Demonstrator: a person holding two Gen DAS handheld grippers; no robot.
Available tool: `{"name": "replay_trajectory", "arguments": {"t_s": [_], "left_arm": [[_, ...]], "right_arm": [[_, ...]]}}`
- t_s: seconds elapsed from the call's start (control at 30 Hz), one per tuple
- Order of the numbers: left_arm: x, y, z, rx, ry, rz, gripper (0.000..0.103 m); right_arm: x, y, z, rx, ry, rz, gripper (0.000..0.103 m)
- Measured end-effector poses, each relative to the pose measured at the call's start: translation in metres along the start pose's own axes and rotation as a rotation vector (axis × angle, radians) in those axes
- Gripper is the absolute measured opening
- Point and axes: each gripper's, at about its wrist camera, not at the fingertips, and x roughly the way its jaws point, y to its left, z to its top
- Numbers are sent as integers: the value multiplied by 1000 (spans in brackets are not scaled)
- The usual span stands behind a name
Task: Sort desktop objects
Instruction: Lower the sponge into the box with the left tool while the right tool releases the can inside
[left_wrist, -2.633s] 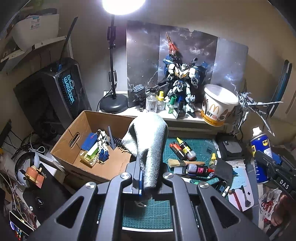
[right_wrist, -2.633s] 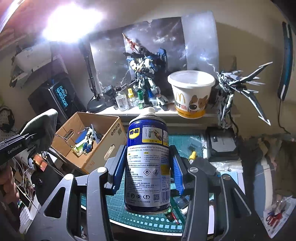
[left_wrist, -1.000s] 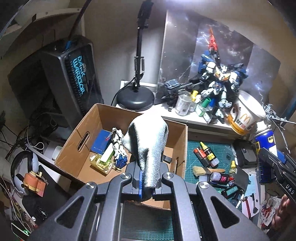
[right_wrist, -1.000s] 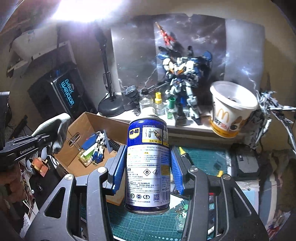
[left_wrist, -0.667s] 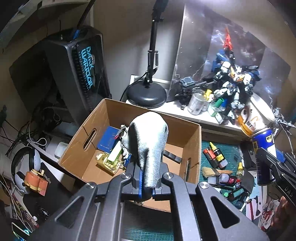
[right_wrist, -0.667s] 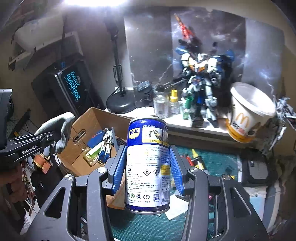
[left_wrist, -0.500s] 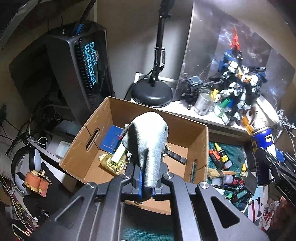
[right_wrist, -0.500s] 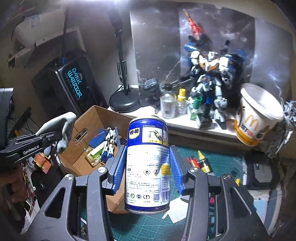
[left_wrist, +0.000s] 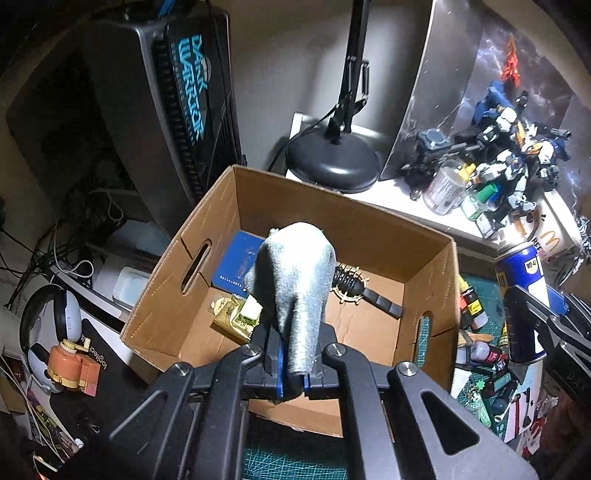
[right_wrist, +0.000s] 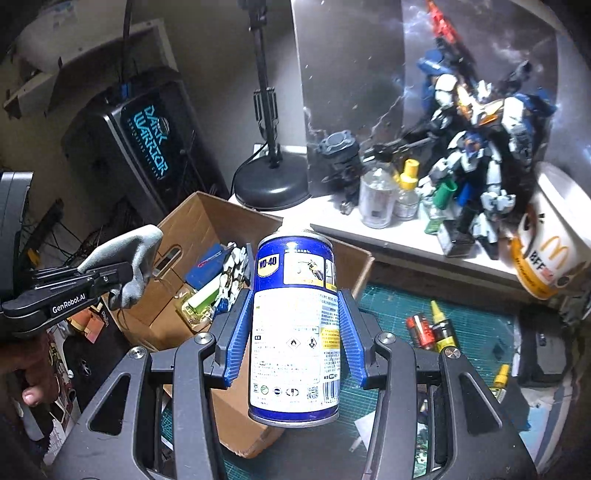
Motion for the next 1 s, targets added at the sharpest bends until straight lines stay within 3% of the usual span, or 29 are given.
{"name": "replay_trajectory", "arguments": {"t_s": [0.47, 1.0], "left_arm": [[57, 8, 15, 42, 149, -16, 6], [106, 12, 7, 70, 256, -20, 6]], "right_arm": [[59, 18, 9, -5, 113, 29, 43], [108, 23, -4, 24, 222, 28, 43]]}}
